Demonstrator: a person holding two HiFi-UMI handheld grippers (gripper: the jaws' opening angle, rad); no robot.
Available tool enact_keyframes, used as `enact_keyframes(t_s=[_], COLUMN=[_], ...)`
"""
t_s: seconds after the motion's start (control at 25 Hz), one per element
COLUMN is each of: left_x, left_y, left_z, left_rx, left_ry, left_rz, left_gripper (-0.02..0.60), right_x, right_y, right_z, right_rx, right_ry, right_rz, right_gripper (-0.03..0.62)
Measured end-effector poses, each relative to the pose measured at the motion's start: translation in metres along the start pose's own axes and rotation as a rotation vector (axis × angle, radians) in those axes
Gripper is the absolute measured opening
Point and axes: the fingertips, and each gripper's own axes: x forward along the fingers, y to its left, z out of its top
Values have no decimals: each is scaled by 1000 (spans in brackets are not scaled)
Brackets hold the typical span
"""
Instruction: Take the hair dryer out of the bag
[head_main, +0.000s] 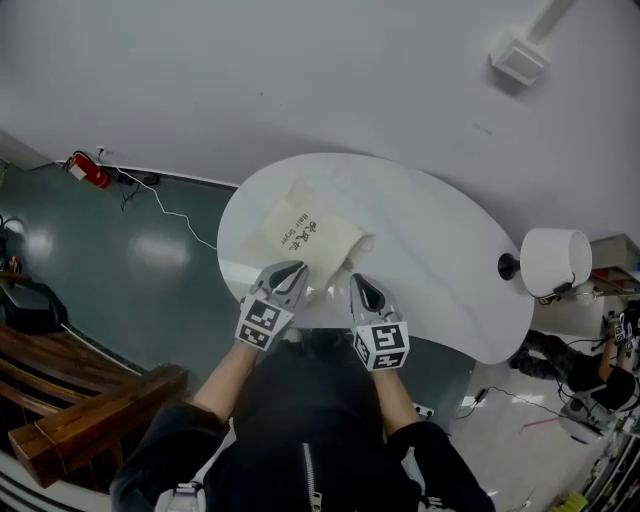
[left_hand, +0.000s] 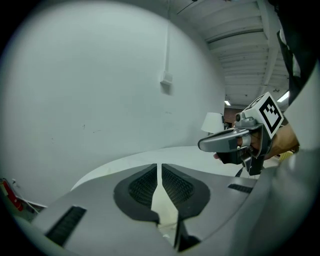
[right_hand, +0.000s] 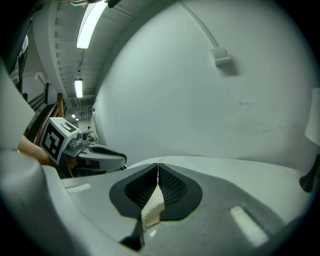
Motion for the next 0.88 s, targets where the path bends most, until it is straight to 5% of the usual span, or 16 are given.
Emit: enact_keyframes(t_s=[0.48, 0.88], left_x=[25, 40], left_y=[12, 1], left_z=[0, -12], left_rx=[-36, -13], left_ry=[42, 86], left_rz=[126, 64], left_gripper=[17, 92], right_x=[22, 33], right_y=[-61, -66], right_z=[3, -24], right_rx=[-72, -65], right_ry=[39, 92], right_rz=[89, 93], right_gripper=[5, 5])
